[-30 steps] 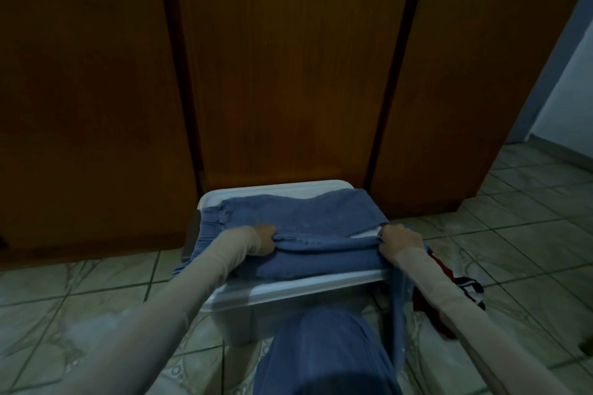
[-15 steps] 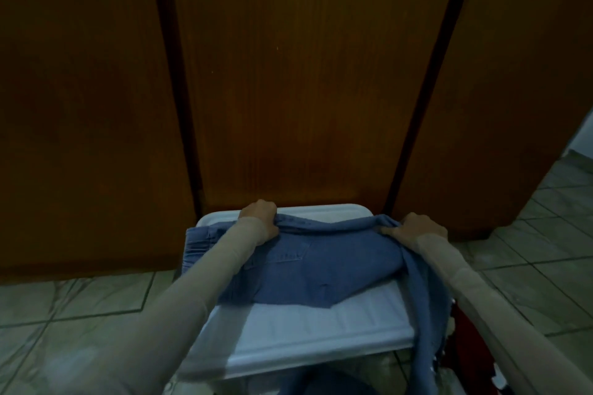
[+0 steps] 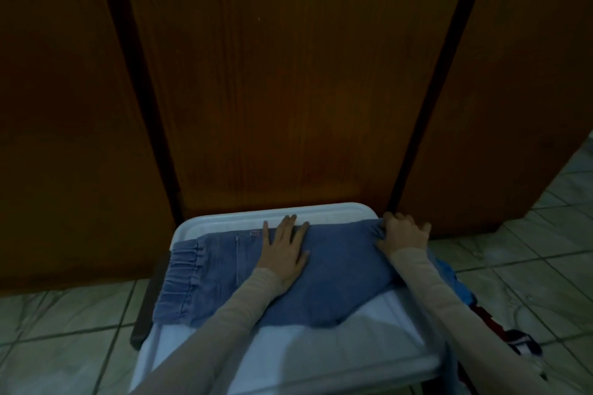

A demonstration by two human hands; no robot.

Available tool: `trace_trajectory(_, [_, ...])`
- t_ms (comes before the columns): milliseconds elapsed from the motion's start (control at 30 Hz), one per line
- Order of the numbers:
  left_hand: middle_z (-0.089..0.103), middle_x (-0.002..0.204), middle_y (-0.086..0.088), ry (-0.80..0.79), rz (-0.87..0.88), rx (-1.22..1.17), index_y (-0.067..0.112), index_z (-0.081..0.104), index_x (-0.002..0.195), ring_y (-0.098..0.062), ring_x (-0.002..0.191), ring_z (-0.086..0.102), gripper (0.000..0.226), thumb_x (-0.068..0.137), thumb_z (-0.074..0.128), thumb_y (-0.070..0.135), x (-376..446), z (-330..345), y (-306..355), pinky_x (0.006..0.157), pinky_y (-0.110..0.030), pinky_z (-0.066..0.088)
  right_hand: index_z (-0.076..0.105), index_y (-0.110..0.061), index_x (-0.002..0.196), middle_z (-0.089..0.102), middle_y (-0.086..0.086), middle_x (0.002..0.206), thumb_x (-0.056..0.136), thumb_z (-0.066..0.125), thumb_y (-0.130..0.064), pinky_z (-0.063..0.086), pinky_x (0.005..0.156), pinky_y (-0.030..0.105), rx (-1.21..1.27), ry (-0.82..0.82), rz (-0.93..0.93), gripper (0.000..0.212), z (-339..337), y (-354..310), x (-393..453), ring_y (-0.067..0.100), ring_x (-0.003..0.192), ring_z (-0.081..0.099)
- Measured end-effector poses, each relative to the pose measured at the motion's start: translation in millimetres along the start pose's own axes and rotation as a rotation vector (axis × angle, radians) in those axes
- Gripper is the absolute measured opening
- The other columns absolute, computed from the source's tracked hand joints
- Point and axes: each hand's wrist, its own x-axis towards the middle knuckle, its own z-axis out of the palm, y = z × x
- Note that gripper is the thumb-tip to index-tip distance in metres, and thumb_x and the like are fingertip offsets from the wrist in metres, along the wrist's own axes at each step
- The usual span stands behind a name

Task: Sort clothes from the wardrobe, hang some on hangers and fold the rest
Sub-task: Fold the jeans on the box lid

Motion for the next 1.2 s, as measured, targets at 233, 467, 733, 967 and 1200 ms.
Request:
trace_trajectory(233, [-0.011, 0.158, 0.000, -0.163, 0.205, -0.100, 0.027, 0.005, 0.150, -0.016, 0.146, -0.006, 0.053, 0.102, 0.025, 0.034, -1, 7, 44, 0.114, -0.048, -0.011, 0.034, -0.022, 0.132, 0.046, 0.002, 0.128, 0.079, 0.062, -0.014, 0.027, 0.103, 0.046, 0.125, 0.027, -0.019, 0.060, -4, 19, -27, 0.021, 0.123, 0.040])
trace_trajectory(467, [-0.019, 0.156, 0.006, -0.315, 0.171, 0.057, 0.032, -0.012, 0.147, -0.013, 0.144, -0.016, 0.062, 0.097, 0.018, 0.054, -8, 14, 47, 0.113, -0.054, -0.012, 0.053, -0.020, 0.111, 0.050, 0.001, 0.119, 0.081, 0.057, -0.006, 0.034, 0.098, 0.039, 0.210, -0.001, 0.065, 0.034, -11, 59, -50, 0.020, 0.118, 0.044])
trace_trajectory(733, [-0.024, 0.154, 0.006, -0.414, 0.149, 0.089, 0.032, -0.017, 0.145, -0.013, 0.144, -0.016, 0.061, 0.099, 0.018, 0.051, -27, 1, 37, 0.113, -0.056, -0.005, 0.062, -0.009, 0.114, 0.060, 0.017, 0.116, 0.096, 0.042, -0.008, 0.047, 0.076, 0.031, 0.437, -0.084, 0.169, 0.027, -24, 90, -57, 0.031, 0.102, 0.059])
trace_trajectory(967, [-0.022, 0.155, 0.005, -0.449, 0.123, 0.097, 0.034, -0.017, 0.145, -0.016, 0.144, -0.013, 0.063, 0.098, 0.020, 0.053, -27, -3, 36, 0.114, -0.057, -0.002, 0.052, -0.002, 0.125, 0.053, 0.022, 0.126, 0.098, 0.035, -0.006, 0.046, 0.089, 0.038, 0.469, -0.038, 0.338, 0.032, -47, 92, -40, 0.035, 0.112, 0.054])
trace_trajectory(1200, [-0.010, 0.157, -0.010, -0.446, -0.009, 0.180, 0.023, -0.005, 0.150, -0.031, 0.144, -0.006, 0.066, 0.098, 0.028, 0.047, -4, -18, 73, 0.114, -0.052, 0.016, 0.057, 0.003, 0.107, 0.058, 0.019, 0.113, 0.100, 0.037, -0.023, 0.041, 0.072, 0.032, 0.385, 0.007, 0.251, 0.033, -55, 92, -16, 0.032, 0.101, 0.058])
